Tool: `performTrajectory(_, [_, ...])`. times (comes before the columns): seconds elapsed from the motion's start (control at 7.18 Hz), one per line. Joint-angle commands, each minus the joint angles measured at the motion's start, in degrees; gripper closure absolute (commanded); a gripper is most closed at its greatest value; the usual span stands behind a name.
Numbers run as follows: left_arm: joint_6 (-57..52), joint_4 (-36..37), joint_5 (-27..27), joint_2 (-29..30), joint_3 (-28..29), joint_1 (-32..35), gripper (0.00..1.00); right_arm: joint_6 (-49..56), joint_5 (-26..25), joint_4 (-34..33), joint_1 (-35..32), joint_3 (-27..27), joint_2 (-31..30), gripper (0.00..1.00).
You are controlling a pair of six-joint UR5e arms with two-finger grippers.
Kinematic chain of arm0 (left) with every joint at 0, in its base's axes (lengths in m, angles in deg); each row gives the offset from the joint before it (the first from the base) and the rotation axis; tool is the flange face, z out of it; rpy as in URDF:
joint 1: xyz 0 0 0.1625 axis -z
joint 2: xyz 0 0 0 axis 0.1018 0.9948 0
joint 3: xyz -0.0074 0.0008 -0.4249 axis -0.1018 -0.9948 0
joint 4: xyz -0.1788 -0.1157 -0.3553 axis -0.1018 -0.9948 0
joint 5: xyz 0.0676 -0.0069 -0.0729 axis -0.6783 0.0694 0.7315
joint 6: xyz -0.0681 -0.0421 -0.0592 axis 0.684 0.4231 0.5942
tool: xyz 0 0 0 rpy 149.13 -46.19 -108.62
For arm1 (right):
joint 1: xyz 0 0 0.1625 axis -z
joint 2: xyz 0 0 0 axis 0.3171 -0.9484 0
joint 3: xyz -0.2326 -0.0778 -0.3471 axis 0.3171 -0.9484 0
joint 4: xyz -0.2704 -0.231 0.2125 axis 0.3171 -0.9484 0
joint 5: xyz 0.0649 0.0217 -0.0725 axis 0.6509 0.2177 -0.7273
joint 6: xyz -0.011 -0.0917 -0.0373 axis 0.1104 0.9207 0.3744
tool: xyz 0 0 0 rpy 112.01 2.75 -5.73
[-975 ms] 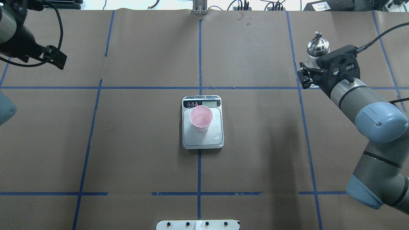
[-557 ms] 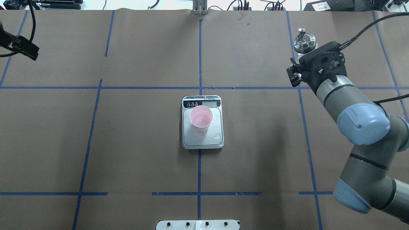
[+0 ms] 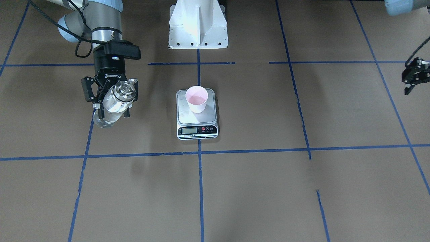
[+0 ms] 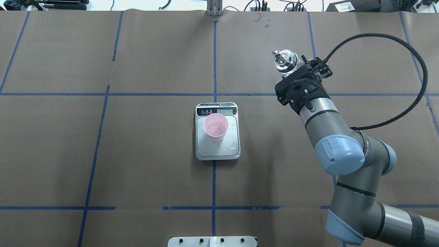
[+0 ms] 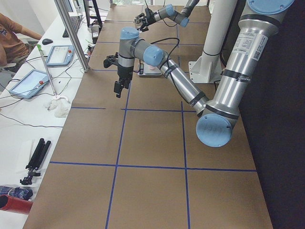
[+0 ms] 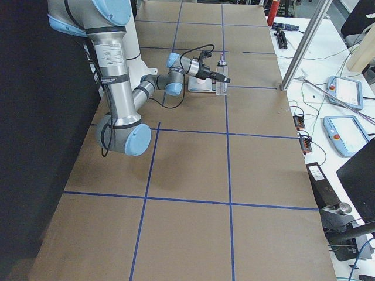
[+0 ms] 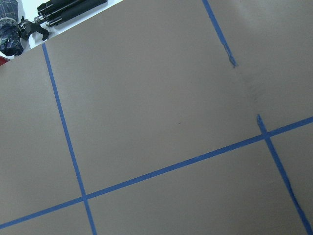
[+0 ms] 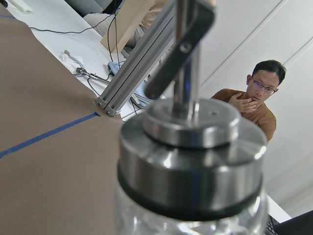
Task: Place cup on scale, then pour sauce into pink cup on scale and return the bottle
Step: 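Lift the bottle with the right gripper and carry it toward the pink cup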
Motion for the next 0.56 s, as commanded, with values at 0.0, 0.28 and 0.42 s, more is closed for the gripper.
performTrajectory(0.0, [-4.36, -7.41, 10.3, -3.89, 11.33, 7.3, 0.0, 2.68, -6.63, -0.83, 2.66, -0.33, 0.44, 1.0])
performTrajectory(0.28, [-4.1, -18.62, 10.99, -8.48, 17.87, 8.74, 0.0, 2.68, -10.28, -2.24, 5.04, -0.6, 1.49, 1.0])
performTrajectory(0.42, [-4.62, -18.81, 10.99, -10.41, 18.24, 8.83, 0.0, 2.68, -13.07, -2.85, 6.7, -1.21, 1.5, 1.0])
